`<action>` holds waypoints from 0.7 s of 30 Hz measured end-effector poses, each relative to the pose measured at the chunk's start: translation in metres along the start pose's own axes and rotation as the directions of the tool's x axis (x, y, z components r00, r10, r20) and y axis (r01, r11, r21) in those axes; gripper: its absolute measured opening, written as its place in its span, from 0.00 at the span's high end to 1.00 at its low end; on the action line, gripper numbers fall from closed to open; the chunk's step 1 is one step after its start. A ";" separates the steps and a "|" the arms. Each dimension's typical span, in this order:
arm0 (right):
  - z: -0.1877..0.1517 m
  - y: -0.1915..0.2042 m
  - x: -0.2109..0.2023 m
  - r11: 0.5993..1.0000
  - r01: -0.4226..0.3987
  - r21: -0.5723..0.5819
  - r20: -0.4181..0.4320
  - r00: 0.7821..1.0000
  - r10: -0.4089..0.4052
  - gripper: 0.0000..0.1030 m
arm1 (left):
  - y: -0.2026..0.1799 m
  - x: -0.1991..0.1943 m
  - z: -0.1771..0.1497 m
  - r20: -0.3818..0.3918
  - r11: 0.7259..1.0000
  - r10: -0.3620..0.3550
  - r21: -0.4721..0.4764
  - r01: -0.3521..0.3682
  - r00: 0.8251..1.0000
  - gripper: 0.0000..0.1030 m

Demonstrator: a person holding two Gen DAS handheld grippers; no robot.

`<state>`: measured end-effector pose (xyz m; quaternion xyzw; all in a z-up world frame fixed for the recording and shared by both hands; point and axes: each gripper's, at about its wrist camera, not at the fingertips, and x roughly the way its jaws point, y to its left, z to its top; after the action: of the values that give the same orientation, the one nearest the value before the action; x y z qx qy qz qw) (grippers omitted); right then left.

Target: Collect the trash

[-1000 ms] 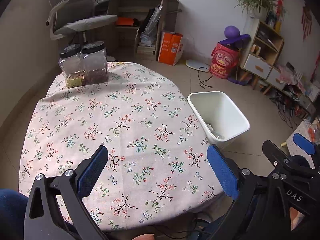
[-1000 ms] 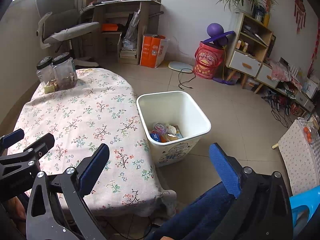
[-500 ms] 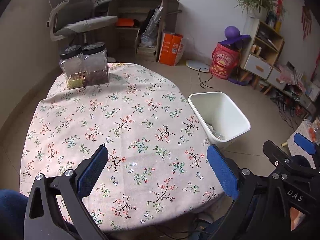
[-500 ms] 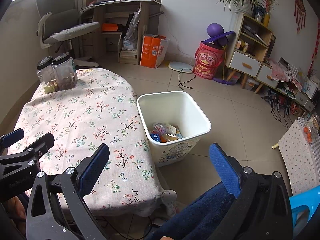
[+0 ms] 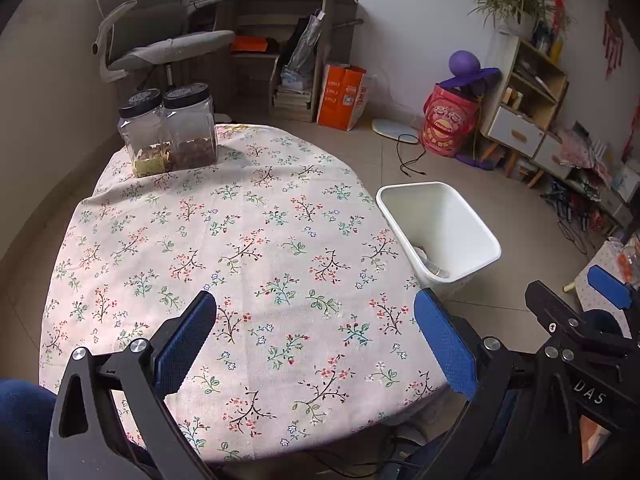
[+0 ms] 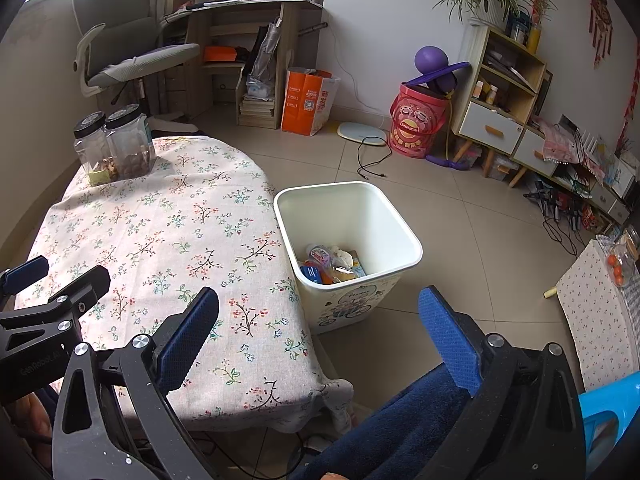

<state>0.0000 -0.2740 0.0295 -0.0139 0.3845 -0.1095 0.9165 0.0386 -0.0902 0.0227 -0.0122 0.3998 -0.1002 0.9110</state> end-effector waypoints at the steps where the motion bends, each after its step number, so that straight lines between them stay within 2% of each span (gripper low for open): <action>1: -0.001 0.001 0.000 1.000 0.000 0.000 0.000 1.000 0.000 0.07 | 0.000 0.000 0.000 0.000 1.000 0.000 0.000 0.000 1.000 0.07; 21: 0.000 -0.002 0.000 1.000 -0.001 -0.001 0.001 1.000 0.001 0.07 | 0.002 0.001 0.001 -0.003 1.000 0.000 -0.001 0.000 1.000 0.07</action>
<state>0.0000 -0.2759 0.0297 -0.0141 0.3842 -0.1090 0.9167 0.0400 -0.0888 0.0221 -0.0126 0.4012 -0.0999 0.9104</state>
